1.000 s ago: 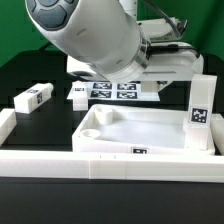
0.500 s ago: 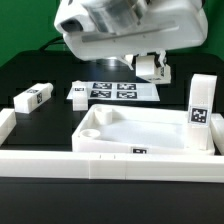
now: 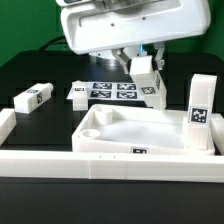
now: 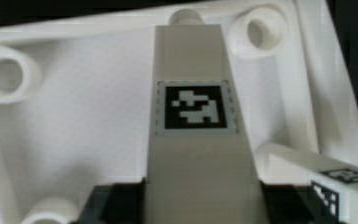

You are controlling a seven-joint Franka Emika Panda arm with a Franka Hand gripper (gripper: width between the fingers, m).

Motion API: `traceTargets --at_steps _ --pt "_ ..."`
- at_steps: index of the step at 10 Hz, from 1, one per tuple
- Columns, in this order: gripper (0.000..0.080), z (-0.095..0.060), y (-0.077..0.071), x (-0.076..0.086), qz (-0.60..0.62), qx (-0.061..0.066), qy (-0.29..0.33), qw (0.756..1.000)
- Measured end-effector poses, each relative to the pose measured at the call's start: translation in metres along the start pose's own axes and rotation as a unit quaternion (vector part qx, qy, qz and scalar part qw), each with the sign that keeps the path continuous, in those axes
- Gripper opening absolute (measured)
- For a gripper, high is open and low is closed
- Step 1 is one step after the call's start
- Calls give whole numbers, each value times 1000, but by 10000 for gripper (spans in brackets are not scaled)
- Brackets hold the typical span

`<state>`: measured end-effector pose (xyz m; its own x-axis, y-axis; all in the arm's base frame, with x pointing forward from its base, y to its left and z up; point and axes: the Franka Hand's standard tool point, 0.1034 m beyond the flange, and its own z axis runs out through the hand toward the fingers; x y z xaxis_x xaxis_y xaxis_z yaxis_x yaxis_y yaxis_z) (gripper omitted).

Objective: Assemble desk

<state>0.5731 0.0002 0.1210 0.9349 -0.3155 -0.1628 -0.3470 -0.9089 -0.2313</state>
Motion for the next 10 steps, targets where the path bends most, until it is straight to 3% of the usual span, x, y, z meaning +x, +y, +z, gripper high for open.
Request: traceTargets --at_steps 4,6,8,9,10 --pt "290 -51 -16 24 -24 0 104 994" --pt "290 -47 -13 29 -26 -10 184 983" --pt "290 -44 -10 28 -32 -16 192 981" --pt "290 -44 -2 30 -61 -39 189 979" --pt "290 -51 10 34 -83 -53 189 977"
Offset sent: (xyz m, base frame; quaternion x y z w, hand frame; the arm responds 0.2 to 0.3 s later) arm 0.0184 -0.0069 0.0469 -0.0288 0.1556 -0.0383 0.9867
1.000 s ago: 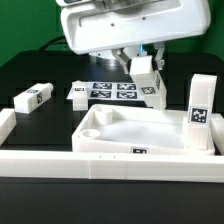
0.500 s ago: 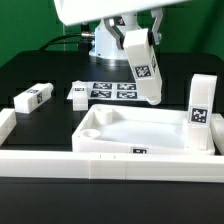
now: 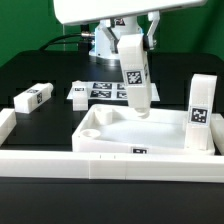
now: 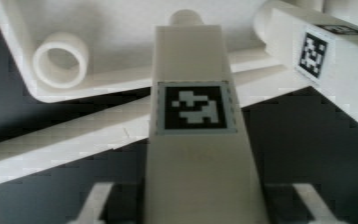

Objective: Assemble desk

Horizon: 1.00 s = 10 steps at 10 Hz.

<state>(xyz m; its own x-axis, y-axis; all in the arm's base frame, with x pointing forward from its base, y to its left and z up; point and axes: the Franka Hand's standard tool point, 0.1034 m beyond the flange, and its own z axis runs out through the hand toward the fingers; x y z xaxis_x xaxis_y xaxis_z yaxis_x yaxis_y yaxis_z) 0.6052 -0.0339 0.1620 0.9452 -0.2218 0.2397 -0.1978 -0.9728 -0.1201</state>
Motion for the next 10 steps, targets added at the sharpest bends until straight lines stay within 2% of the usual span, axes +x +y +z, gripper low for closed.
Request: traceTargets --at_steps 2,3,7,9,10 --pt "290 -3 21 4 -37 -17 1 999" --pt "290 -2 31 2 -38 -18 3 999" --pt "290 0 31 1 -39 -18 2 999" --pt "290 6 42 -3 -57 -30 27 998" --pt "290 3 42 3 -60 -38 63 995"
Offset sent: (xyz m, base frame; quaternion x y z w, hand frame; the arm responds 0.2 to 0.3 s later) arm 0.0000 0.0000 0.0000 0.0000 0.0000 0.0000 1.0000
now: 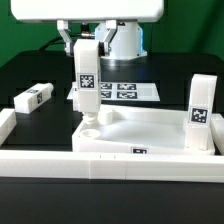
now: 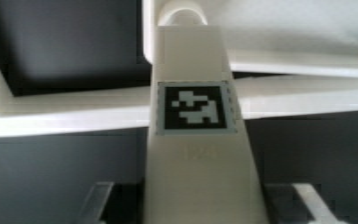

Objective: Assemble desk

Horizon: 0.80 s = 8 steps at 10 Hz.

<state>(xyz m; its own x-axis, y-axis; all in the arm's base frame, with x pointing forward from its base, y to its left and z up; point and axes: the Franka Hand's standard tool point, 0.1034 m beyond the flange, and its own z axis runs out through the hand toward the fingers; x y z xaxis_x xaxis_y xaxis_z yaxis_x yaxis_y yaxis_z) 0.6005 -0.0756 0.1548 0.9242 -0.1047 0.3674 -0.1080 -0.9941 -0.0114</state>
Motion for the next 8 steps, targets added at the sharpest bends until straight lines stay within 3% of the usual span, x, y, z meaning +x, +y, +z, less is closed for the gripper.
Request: traceTargets --at_steps 3,8 --pt "290 -2 7 2 -11 -34 97 995" --pt "290 2 5 -3 2 -27 80 996"
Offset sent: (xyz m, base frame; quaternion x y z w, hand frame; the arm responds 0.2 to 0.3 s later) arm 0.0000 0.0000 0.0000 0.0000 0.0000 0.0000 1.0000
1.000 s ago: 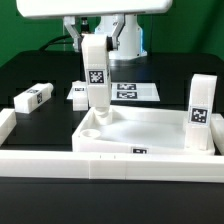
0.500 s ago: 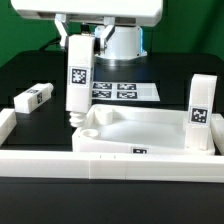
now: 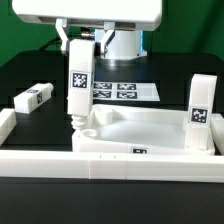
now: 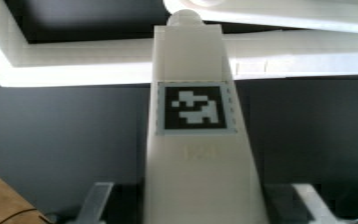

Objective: Assemble desk

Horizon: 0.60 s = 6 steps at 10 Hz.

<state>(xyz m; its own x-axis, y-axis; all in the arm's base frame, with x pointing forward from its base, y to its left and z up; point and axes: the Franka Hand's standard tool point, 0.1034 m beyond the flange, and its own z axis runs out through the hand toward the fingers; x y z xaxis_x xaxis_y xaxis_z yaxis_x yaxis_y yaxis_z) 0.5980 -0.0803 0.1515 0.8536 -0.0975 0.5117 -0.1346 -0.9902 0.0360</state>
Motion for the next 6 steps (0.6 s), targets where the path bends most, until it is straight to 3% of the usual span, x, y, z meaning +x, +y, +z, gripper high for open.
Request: traceTargets --at_steps 6 --pt "290 2 0 -4 12 0 -4 1000"
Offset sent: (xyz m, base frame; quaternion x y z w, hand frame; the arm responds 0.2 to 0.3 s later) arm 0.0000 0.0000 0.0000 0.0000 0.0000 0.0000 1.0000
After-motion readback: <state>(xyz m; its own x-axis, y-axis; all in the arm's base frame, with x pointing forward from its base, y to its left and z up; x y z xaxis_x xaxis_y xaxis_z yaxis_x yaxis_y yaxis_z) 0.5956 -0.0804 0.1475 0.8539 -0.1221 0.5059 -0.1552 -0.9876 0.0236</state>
